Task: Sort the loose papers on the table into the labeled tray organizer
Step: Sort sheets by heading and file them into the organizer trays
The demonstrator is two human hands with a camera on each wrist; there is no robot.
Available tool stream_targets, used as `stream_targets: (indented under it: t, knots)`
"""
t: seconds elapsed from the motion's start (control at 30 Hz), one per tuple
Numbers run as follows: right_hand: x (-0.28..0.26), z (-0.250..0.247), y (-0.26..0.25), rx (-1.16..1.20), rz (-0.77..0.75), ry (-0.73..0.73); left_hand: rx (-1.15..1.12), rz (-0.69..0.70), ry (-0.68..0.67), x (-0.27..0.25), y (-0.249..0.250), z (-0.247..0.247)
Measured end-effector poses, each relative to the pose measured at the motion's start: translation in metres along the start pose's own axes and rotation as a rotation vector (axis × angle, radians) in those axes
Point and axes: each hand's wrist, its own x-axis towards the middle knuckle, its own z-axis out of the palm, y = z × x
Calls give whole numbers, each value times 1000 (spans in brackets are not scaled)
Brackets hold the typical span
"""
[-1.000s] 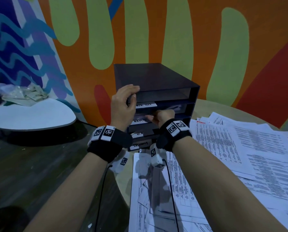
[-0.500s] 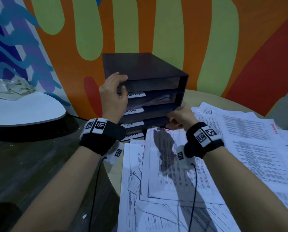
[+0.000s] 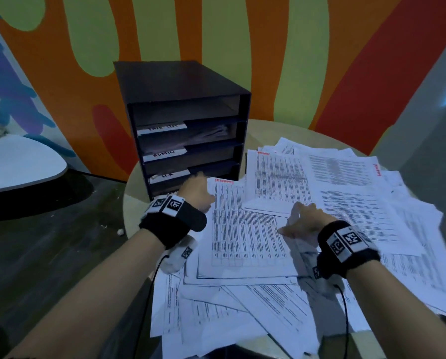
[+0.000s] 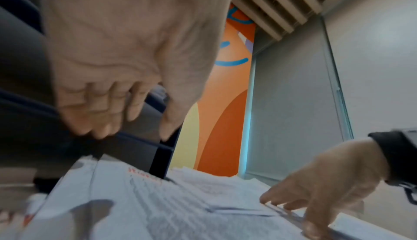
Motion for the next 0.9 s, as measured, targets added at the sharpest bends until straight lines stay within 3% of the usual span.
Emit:
stream_targets:
  t: [0.1, 0.27, 0.4, 0.5, 0.57, 0.7, 0.8, 0.9]
  knots:
    - [-1, 7, 1, -36, -4, 16, -7, -107, -157, 1, 1, 12]
    - [5, 11, 2, -30, 8, 24, -15, -125, -78, 7, 7, 24]
    - [7, 13, 2, -28, 10, 27, -371, -144, 33, 12, 9, 26]
    - [8, 14, 2, -19, 3, 29, -601, -48, 91, 10, 10, 23]
    - [6, 14, 2, -23, -2, 26, -491, 36, 95, 7, 12, 23]
    - [0, 10, 5, 18, -37, 20, -53, 198, 153, -11, 25, 18]
    - [-6, 1, 9, 146, -76, 13, 79, 295, 355, -27, 34, 1]
    - [-11, -8, 13, 363, -125, 24, 14, 346, 580, -32, 34, -27]
